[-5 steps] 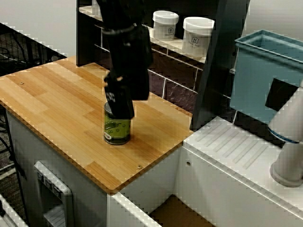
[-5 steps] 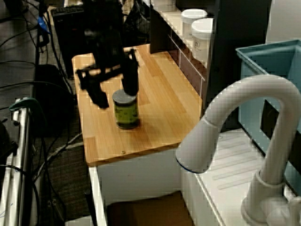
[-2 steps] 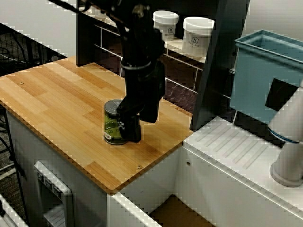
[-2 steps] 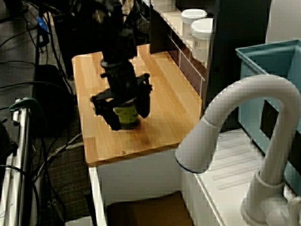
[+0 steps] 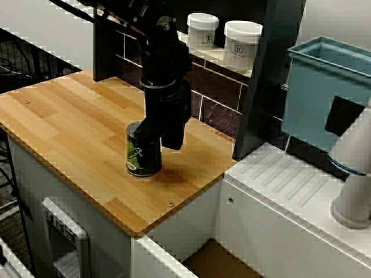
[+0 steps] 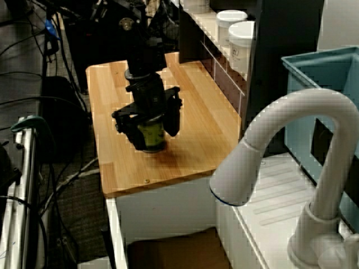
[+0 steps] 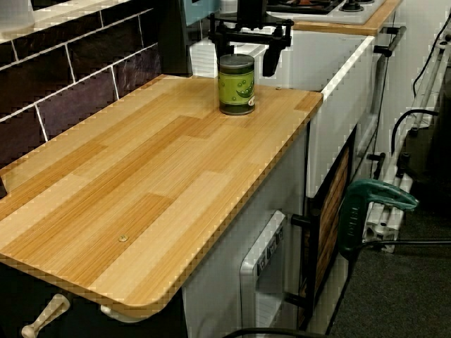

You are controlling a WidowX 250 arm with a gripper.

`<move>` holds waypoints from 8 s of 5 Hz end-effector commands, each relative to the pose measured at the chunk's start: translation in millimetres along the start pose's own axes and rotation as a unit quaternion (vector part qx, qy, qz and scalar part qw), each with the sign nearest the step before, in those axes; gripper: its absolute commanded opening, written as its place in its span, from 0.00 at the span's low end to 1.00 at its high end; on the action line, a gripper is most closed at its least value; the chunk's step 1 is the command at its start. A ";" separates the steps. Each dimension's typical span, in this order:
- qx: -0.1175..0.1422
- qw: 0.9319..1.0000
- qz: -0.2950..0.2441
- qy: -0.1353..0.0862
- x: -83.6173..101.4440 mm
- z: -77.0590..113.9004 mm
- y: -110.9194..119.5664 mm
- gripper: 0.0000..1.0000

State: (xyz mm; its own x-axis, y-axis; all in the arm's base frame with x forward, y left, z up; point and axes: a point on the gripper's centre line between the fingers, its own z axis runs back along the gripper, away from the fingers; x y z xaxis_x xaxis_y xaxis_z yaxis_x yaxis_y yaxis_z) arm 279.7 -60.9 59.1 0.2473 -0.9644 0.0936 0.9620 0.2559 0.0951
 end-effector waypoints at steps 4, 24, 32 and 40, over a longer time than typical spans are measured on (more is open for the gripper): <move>-0.022 1.000 0.000 -0.019 -89.0 23.7 21.6 1.00; -0.003 0.911 0.410 0.038 -200.6 28.1 -1.7 1.00; -0.006 0.878 0.478 -0.010 -150.1 0.8 82.9 1.00; 0.016 0.887 0.453 -0.091 -134.4 66.7 74.5 1.00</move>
State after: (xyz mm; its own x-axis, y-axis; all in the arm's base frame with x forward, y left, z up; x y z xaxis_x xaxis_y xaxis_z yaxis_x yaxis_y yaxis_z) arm 310.0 85.4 98.9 0.9091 -0.3237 0.2622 0.3631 0.9243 -0.1178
